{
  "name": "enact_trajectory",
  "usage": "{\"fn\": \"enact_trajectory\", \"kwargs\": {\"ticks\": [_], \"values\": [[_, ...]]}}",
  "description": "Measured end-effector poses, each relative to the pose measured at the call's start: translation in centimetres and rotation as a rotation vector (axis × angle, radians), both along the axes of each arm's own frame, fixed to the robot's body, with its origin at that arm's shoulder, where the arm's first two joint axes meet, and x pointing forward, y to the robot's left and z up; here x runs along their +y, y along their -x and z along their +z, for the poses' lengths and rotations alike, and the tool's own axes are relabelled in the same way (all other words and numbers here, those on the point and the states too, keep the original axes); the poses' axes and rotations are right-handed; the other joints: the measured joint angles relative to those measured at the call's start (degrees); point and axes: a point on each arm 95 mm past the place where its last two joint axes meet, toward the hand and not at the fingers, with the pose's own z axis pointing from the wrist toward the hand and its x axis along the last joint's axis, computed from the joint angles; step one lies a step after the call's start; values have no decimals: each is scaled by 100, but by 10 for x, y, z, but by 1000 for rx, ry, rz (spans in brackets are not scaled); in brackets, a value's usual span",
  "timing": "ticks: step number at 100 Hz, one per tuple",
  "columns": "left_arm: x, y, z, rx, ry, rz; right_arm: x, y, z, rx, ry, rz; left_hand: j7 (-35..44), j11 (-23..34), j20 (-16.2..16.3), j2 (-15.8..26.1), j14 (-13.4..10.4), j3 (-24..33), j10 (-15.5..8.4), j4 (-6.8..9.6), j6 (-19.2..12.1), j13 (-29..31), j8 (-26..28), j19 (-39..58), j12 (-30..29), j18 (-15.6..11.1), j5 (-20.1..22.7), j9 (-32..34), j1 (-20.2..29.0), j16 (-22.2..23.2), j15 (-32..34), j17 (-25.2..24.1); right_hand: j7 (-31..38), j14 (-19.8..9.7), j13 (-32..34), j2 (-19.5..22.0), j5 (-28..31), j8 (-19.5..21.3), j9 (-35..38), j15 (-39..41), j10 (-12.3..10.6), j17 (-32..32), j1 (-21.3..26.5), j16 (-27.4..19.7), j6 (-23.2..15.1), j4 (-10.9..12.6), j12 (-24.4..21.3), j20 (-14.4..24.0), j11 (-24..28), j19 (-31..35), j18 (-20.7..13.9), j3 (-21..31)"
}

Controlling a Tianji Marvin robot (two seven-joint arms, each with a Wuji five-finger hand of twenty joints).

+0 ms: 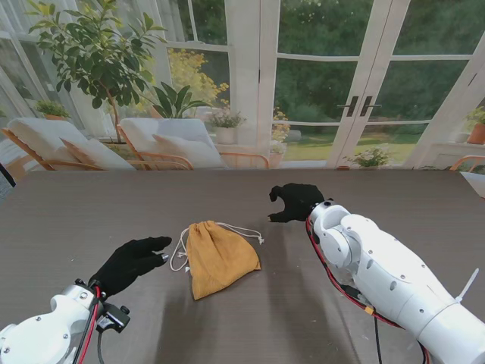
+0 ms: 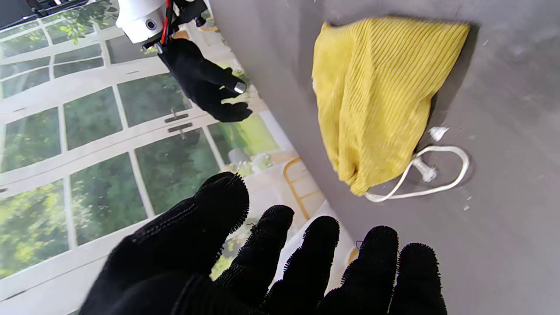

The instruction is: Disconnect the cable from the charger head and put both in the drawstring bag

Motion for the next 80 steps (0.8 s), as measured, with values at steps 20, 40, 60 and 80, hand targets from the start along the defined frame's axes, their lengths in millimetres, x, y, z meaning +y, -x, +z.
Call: {"fn": "enact_trajectory", "kwargs": {"ticks": [20,40,60,80], "values": [[-2,-3,4,-164,4,31,-3,18,20,-46,-128,-52,135,1,-24,-223,-122,140,-255,-3,-258,-38,193,-16,1,-81,58,-4,-287,-12,-18,-143,-136,0,0,8,30,-55,23,2,0,-6,2,-52,-149,57,-12,-115,0,-47,1,7],[-10,-8,8,-288,27,31,-7,46,21,-112,-286,-101,220,5,-196,-285,-197,166,-366,-6,-292,-43,319,-142,3,-135,186,-4,-356,-76,-70,-212,-225,-1,6,13,286,-61,324,4,-47,-7,8,-53,-293,57,-18,-115,-10,-50,3,9],[-19,-11,8,-351,52,26,-22,69,21,-110,-425,-89,253,5,-261,-400,-253,184,-433,-5,-306,-47,395,-161,5,-138,187,-4,-411,-146,-80,-221,-312,-1,7,13,478,-63,456,4,-94,0,10,-53,-353,57,-19,-115,-141,-89,48,34],[-31,-11,5,-407,79,9,-43,94,18,-128,-509,-113,216,5,-368,-408,-343,153,-497,-5,-348,-169,420,-229,5,-144,107,-5,-579,-213,-146,-294,-361,0,62,7,549,-63,667,4,-109,0,13,-53,-358,57,-19,-115,-228,-127,85,45]]}}
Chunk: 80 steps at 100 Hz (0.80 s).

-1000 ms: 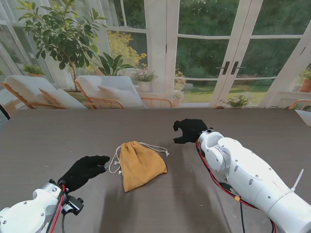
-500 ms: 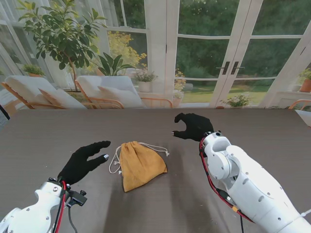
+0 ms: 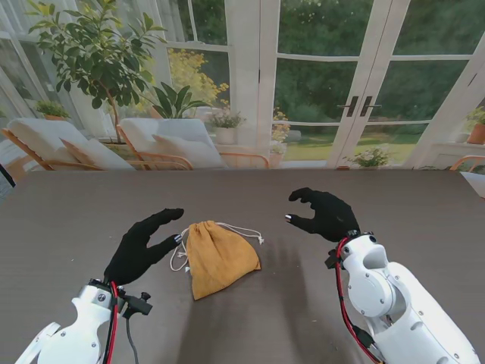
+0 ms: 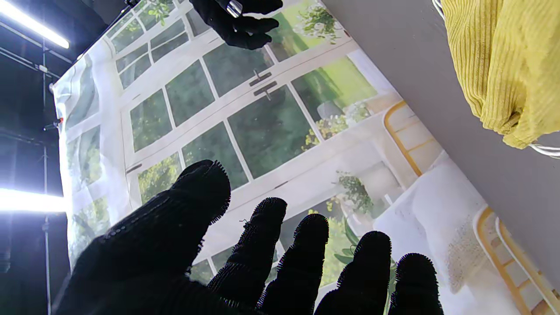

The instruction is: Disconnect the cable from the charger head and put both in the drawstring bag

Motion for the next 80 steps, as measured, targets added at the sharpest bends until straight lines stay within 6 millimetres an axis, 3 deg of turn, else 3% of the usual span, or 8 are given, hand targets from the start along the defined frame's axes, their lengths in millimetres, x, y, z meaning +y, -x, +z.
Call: {"fn": "enact_trajectory", "kwargs": {"ticks": [39,80], "values": [[-12,6,-15,-23,23,0,-34,35,-25,35,-163,-41,-20,2,-115,-1,-77,-36,-49,0,-1,-130,17,-67,0,-64,-88,-70,0,-75,-17,-99,-172,41,0,-12,142,0,72,-68,-13,1,77,0,-45,0,-1,-1,-147,-183,48,62],[-12,9,-29,0,50,9,-45,43,-33,51,-183,-76,-28,2,-154,-2,-81,-43,-54,0,-1,-133,42,-72,-1,-121,-88,-70,0,-85,-17,-151,-246,81,0,-12,210,0,133,-121,-24,-5,225,0,-48,0,-1,-1,-221,-333,108,60]]}}
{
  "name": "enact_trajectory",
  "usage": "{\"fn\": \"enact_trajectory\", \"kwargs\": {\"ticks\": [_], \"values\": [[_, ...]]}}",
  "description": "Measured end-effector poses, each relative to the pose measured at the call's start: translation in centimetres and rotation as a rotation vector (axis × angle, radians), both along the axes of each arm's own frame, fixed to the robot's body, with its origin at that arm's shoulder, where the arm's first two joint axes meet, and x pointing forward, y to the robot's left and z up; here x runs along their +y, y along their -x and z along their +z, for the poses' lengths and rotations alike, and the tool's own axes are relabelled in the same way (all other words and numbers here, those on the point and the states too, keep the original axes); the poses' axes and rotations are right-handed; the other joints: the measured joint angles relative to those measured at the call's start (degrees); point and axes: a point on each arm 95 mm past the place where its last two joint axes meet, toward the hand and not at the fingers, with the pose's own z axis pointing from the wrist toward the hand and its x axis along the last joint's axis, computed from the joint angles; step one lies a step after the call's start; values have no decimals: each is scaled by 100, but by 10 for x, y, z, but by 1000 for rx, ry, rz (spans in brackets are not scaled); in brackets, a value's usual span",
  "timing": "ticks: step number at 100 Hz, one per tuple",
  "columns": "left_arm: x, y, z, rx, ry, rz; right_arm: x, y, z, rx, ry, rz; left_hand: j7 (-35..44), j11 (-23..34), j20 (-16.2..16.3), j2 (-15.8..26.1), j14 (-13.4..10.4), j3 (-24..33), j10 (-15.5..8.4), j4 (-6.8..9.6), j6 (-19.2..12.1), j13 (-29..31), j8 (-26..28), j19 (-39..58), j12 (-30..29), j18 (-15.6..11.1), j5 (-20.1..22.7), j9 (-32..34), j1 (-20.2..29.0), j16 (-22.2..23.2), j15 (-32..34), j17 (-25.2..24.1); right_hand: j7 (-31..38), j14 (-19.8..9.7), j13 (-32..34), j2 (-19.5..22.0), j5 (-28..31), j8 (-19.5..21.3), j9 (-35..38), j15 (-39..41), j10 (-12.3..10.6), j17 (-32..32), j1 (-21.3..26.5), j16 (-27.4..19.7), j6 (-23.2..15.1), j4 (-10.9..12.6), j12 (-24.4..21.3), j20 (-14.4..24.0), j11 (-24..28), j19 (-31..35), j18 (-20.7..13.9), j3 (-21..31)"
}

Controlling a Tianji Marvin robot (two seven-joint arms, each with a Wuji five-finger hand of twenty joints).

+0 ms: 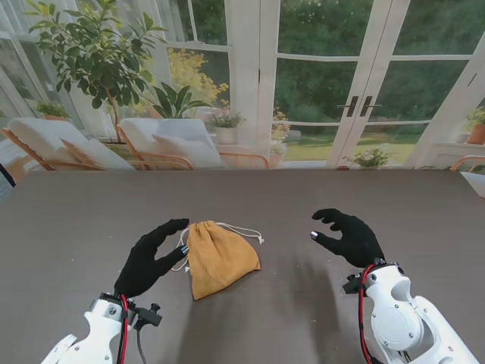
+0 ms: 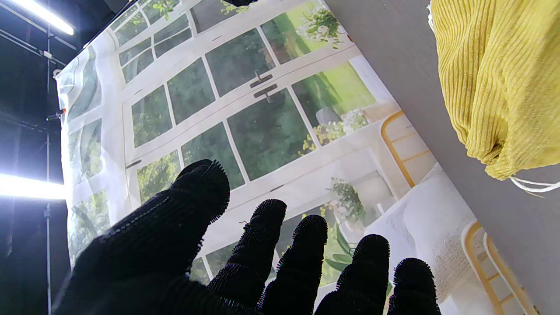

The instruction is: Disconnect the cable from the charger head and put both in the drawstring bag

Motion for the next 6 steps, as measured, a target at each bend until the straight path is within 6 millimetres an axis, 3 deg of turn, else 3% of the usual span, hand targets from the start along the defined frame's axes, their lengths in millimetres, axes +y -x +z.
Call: {"fn": "enact_trajectory", "kwargs": {"ticks": [6], "values": [[0,0,-1,4,1,-1,0,0,0,-2,1,-1,0,0,-1,0,-1,0,-3,0,0,-1,0,-1,0,-1,0,0,0,0,0,-5,-6,1,0,0,0,0,0,-1,0,0,0,0,0,0,0,0,0,-1,0,0]]}}
